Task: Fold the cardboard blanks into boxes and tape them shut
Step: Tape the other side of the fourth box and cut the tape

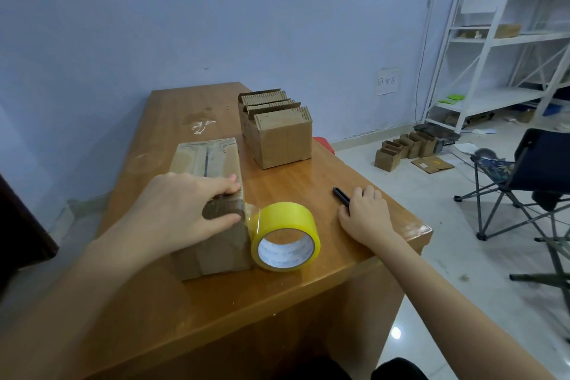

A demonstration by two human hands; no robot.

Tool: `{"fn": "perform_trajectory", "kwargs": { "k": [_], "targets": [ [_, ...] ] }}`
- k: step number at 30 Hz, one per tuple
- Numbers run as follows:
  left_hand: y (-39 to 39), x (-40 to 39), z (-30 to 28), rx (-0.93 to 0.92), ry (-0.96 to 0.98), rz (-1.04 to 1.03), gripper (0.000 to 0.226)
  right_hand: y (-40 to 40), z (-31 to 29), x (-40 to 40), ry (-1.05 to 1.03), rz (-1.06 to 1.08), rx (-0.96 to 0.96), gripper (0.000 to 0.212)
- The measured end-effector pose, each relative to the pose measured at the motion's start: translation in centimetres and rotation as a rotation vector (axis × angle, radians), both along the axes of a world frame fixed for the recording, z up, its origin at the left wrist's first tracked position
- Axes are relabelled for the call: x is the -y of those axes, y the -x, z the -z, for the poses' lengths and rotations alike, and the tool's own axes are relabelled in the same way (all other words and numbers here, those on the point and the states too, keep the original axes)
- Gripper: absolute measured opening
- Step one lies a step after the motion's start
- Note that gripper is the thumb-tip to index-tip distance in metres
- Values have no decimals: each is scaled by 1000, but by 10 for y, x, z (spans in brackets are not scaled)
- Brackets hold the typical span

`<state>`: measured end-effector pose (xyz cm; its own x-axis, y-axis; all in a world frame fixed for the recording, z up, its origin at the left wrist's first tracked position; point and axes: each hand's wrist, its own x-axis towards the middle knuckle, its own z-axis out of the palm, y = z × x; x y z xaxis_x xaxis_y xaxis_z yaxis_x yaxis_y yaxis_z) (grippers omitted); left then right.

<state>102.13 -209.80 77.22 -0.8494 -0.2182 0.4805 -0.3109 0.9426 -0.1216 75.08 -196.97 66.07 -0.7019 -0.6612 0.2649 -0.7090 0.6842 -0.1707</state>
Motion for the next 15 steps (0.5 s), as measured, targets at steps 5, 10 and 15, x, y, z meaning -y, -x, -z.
{"fn": "perform_trajectory", "kwargs": {
  "k": [5, 10, 15],
  "targets": [
    [-1, -2, -1, 5, 20, -38, 50, -39, -47, 6, 319, -388, 83, 36],
    [1, -6, -2, 44, 8, -96, 49, -84, -98, 18, -171, -707, 382, 50],
    [-1, -7, 3, 30, 39, -96, 46, -80, -87, 20, 9, -751, 747, 22]
  ]
}}
